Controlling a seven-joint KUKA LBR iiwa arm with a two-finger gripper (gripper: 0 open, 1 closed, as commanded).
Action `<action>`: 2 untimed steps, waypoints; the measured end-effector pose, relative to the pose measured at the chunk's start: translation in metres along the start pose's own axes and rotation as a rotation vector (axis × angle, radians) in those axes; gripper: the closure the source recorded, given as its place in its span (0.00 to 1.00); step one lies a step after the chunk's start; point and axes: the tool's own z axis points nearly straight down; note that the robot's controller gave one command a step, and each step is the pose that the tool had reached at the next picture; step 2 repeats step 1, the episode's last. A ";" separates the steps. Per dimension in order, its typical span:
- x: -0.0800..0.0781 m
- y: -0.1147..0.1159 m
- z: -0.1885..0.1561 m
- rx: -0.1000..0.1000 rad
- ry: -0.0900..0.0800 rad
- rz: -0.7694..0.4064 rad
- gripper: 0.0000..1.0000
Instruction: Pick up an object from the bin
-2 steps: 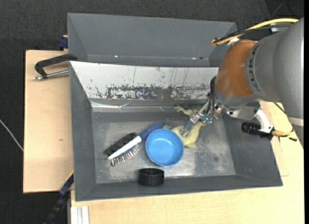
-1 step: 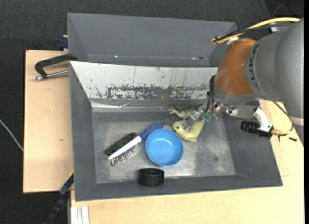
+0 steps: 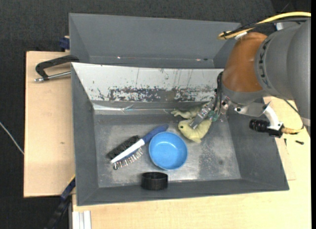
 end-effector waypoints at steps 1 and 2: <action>-0.002 0.002 -0.065 -0.002 -0.003 -0.003 1.00; -0.002 0.002 -0.065 -0.002 -0.003 -0.003 1.00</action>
Offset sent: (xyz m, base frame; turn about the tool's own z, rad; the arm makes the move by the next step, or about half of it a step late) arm -0.0002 -0.0001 0.0602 0.0000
